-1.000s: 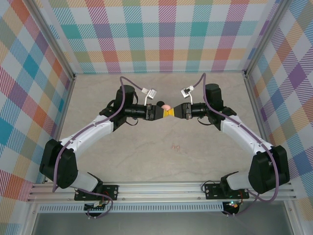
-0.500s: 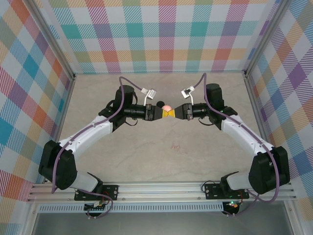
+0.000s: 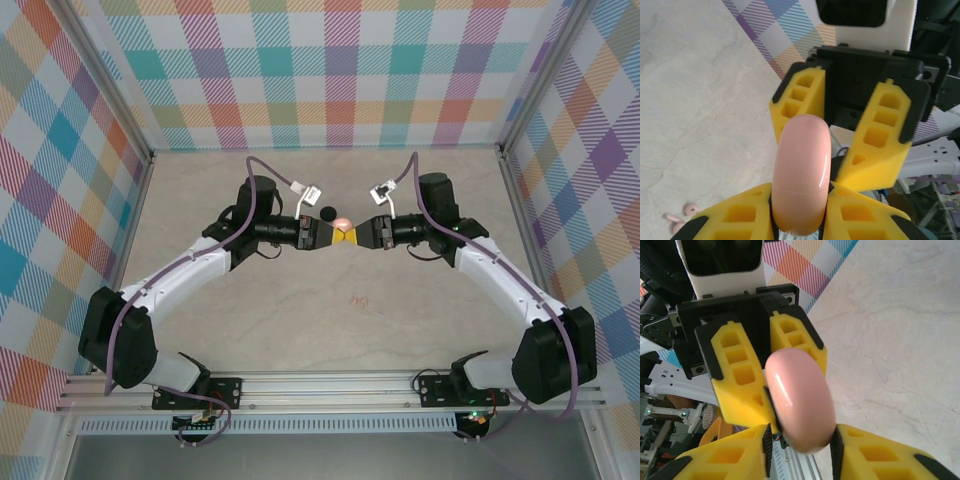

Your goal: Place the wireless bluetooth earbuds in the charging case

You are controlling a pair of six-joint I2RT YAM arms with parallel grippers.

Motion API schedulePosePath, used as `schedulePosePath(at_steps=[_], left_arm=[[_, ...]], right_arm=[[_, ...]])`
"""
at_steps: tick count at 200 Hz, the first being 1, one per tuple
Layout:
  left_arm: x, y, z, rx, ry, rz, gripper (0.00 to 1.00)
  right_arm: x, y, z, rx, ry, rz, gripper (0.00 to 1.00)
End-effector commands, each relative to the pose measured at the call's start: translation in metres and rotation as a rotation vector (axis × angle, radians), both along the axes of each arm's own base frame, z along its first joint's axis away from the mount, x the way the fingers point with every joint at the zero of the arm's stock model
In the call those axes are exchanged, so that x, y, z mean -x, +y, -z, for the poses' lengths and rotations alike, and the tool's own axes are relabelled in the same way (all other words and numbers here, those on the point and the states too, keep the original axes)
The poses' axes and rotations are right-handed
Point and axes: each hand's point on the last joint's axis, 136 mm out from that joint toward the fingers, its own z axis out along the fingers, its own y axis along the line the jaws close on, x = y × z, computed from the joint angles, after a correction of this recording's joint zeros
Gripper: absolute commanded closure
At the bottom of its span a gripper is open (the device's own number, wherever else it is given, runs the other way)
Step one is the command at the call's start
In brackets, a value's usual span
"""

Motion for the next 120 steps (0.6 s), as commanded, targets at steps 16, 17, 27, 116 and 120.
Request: schedulePosePath(at_steps=[16, 17, 27, 116, 120], left_arm=[[0.014, -0.001, -0.024, 0.057, -0.345, 0.046, 0.85], [0.014, -0.001, -0.025, 0.058, -0.356, 0.048, 0.85], [0.018, 0.001, -0.026, 0.053, -0.417, 0.053, 0.86], [0.032, 0.0, -0.026, 0.051, -0.54, 0.123, 0.84], [0.032, -0.001, -0.026, 0.051, -0.544, 0.125, 0.84]], right_arm=[[0.008, -0.003, -0.025, 0.012, -0.079, 0.005, 0.57], [0.008, -0.004, -0.025, 0.012, -0.079, 0.004, 0.57], [0.009, -0.004, -0.026, 0.018, -0.081, 0.005, 0.57], [0.017, -0.002, -0.033, 0.015, -0.087, -0.036, 0.54], [0.017, -0.002, -0.033, 0.018, -0.086, -0.035, 0.54]])
